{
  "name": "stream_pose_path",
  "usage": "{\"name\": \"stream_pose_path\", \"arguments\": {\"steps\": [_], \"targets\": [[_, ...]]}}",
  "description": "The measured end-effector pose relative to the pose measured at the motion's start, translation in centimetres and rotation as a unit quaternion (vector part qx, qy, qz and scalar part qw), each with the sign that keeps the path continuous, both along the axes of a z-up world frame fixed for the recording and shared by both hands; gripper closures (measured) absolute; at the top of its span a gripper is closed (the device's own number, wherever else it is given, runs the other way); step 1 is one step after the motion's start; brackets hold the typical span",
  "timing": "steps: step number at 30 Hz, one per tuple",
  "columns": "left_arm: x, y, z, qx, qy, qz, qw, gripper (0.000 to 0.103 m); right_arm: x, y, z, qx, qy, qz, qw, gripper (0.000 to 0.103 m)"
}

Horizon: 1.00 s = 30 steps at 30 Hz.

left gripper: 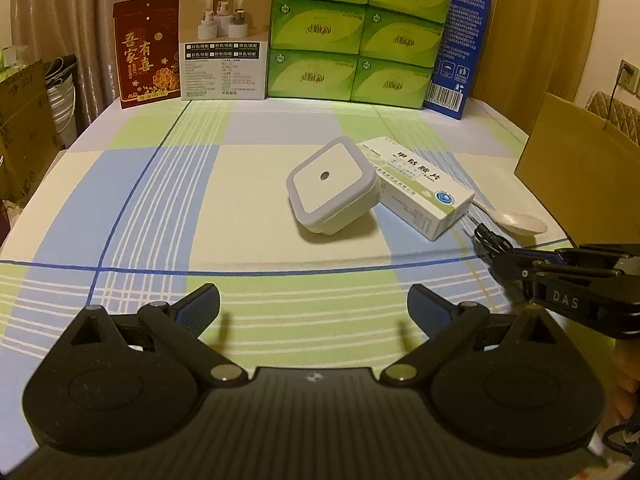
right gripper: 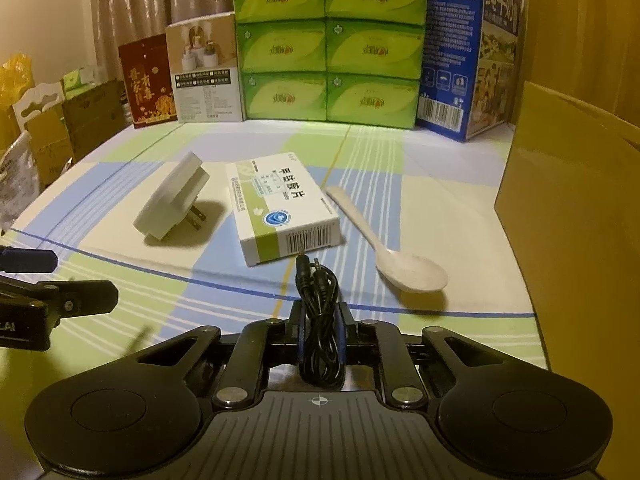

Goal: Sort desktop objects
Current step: 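Lower left tool onto the white square night light and close it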

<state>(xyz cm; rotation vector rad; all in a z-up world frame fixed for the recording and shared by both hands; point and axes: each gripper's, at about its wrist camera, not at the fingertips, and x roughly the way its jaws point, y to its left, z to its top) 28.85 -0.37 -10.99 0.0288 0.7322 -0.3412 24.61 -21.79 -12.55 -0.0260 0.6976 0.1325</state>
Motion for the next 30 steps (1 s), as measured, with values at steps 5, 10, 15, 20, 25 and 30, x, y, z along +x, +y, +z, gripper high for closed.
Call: {"name": "stream_pose_path", "arguments": {"steps": [5, 10, 15, 20, 25, 30], "targets": [[0.1, 0.0, 0.1, -0.002, -0.001, 0.001, 1.0000, 0.005, -0.5, 0.1, 0.9, 0.002, -0.013, 0.003, 1.000, 0.092], [0.4, 0.1, 0.5, -0.004, -0.007, 0.000, 1.0000, 0.005, -0.3, 0.2, 1.8, 0.004, -0.022, 0.006, 1.000, 0.092], [1.6, 0.5, 1.1, -0.021, -0.006, 0.005, 0.9997, 0.005, 0.5, 0.4, 2.6, 0.002, -0.028, 0.014, 1.000, 0.092], [4.4, 0.4, 1.8, -0.057, 0.007, 0.007, 0.9983, 0.011, 1.5, 0.4, 3.0, -0.003, -0.034, 0.017, 0.999, 0.092], [7.3, -0.5, 1.8, -0.094, 0.022, 0.008, 0.9953, 0.011, 2.6, 0.4, 2.9, -0.012, -0.035, 0.022, 0.999, 0.092], [9.5, -1.2, 0.7, -0.115, 0.042, 0.015, 0.9923, 0.013, 3.3, 0.4, 2.7, -0.012, -0.033, 0.026, 0.999, 0.092]]}}
